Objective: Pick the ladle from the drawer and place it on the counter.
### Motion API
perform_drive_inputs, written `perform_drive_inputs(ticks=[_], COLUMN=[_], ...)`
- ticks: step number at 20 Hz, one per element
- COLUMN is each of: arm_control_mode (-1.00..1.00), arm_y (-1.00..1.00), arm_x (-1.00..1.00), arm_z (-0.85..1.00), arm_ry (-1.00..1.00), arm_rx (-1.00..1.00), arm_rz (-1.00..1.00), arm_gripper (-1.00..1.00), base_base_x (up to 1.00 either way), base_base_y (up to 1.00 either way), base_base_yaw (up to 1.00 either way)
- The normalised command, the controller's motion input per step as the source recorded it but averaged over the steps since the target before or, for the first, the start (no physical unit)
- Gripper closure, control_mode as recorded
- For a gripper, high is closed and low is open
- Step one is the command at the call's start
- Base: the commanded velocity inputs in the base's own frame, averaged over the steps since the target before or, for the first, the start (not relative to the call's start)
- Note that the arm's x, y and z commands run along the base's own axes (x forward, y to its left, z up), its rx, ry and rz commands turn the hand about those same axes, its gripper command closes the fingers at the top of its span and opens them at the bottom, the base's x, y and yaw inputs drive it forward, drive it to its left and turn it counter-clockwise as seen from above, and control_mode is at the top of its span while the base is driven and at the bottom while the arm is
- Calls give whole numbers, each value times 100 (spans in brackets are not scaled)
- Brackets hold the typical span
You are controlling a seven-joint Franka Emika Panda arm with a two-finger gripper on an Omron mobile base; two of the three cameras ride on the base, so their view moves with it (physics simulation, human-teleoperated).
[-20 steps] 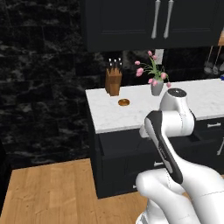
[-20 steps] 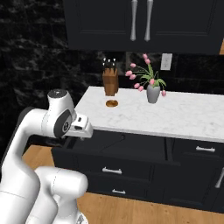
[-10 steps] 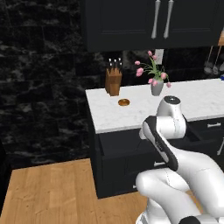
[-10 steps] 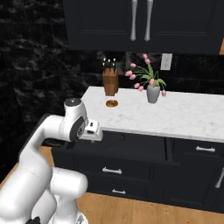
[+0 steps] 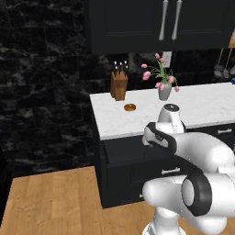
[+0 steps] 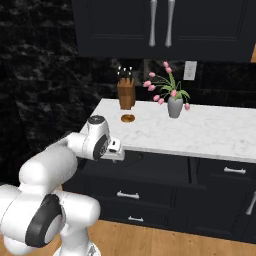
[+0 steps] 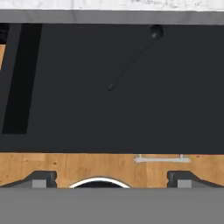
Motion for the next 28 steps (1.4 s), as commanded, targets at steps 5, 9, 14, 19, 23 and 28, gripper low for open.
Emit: perform_drive_inputs(ticks=[5,9,14,19,23,28], arm_control_mode=[-100,-100,-100,-100,-100,-100], arm_y=[-4,-1,-1,-7,-3,0], arm_x=[48,25,16,24,27,9], arm_z=[-57,-53,-45,-39,-47,-33], arm_ry=[0,0,0,0,0,12], arm_rx=[0,0,0,0,0,0], arm_rz=[0,0,1,1,1,2], arm_gripper=[-100,-100,-100,-100,-100,-100], base_base_x=[0,0,0,0,0,0], base_base_y=[0,0,0,0,0,0], base_base_yaw=[0,0,0,0,0,0])
